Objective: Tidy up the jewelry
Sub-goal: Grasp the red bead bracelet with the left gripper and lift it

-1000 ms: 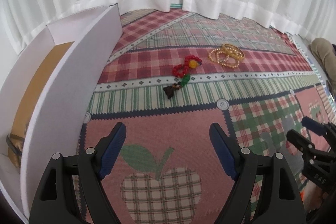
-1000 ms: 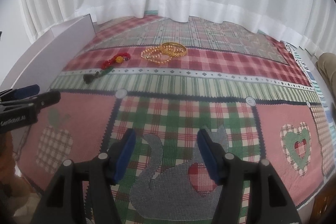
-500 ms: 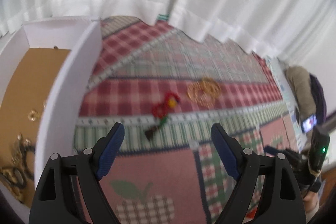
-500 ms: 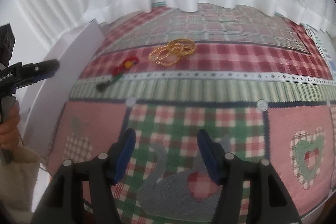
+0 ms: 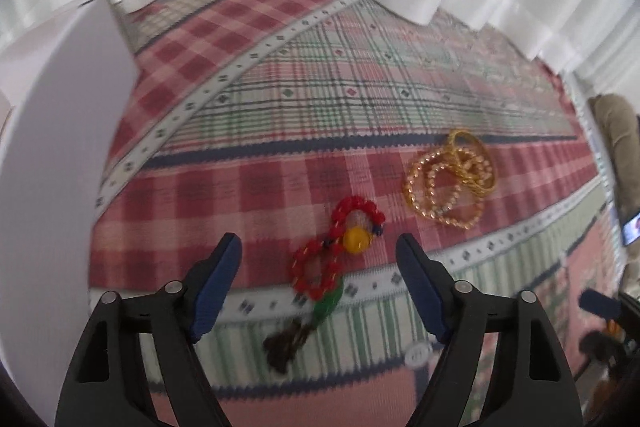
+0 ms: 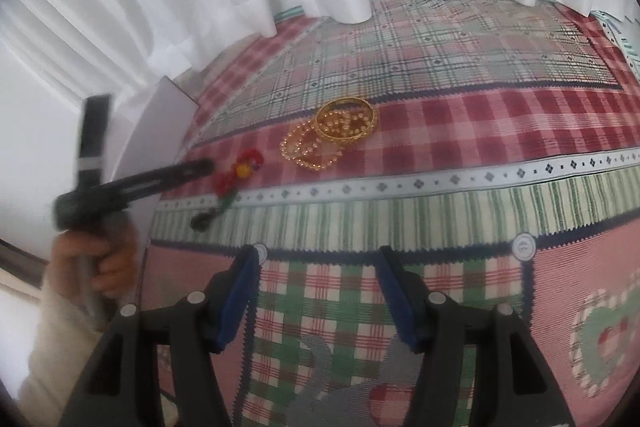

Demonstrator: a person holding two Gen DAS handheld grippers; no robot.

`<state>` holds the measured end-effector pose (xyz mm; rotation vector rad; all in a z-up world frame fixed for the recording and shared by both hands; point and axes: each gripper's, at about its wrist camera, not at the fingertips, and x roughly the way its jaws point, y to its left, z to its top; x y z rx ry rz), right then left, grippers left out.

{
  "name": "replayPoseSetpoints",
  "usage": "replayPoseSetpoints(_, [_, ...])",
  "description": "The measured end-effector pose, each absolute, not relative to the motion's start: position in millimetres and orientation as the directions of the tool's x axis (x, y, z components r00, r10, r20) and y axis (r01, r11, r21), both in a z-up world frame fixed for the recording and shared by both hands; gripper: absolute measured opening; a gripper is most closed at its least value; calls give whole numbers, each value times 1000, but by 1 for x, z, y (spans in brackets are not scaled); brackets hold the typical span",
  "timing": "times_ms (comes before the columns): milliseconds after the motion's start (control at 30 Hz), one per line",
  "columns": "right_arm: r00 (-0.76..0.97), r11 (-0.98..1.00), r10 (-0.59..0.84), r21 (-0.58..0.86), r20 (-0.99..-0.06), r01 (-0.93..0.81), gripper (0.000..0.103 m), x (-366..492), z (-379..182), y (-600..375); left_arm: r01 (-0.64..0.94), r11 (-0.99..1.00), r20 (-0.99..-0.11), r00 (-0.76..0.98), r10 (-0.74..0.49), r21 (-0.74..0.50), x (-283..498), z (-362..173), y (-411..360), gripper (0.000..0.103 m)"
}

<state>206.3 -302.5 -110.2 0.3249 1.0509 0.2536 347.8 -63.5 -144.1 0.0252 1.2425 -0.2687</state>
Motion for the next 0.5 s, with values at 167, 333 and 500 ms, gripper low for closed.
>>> replayPoseSetpoints(167, [462, 923, 352, 383, -814, -27, 62, 206, -118, -309, 284, 959, -950, 296, -98, -10, 350, -162, -86, 70])
replayPoseSetpoints(333, [472, 924, 334, 382, -816, 7, 62, 208, -119, -319, 335, 942, -948, 305, -96, 12, 345, -165, -88, 25])
replayPoseSetpoints(500, [487, 927, 325, 376, -811, 7, 62, 215, -114, -321, 296, 952, -939, 297, -174, -82, 345, -149, -68, 15])
